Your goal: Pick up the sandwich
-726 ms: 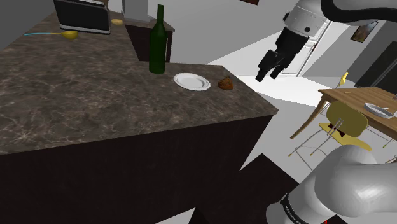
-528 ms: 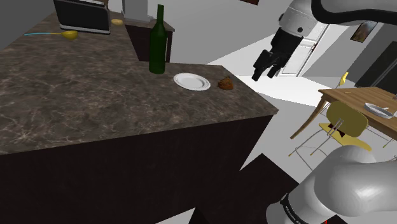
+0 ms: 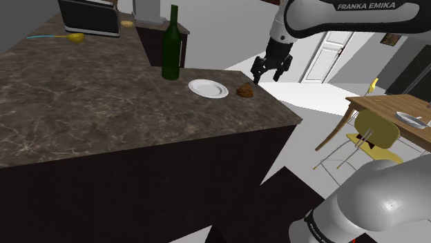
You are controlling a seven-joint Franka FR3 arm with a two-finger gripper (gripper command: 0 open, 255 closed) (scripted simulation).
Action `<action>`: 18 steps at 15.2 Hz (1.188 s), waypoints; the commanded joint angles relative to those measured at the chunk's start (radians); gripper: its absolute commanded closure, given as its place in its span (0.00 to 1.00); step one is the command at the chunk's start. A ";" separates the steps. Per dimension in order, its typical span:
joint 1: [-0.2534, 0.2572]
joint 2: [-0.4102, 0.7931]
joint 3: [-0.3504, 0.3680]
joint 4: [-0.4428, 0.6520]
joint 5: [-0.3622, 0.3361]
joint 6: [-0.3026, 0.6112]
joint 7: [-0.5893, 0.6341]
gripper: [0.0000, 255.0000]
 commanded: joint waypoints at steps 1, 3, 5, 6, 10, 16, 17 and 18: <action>-0.022 0.083 0.021 0.051 -0.038 0.016 0.064 0.00; -0.044 0.164 0.035 0.106 -0.080 0.024 0.122 0.00; -0.062 0.246 0.045 0.168 -0.124 0.023 0.179 0.00; -0.070 0.286 0.048 0.200 -0.146 0.020 0.207 0.00; -0.090 0.449 0.050 0.345 -0.234 -0.009 0.312 0.00; -0.097 0.632 0.028 0.522 -0.322 -0.057 0.410 0.00; -0.097 0.633 0.028 0.511 -0.323 -0.046 0.415 0.00; -0.097 0.635 0.027 0.500 -0.325 -0.034 0.420 0.00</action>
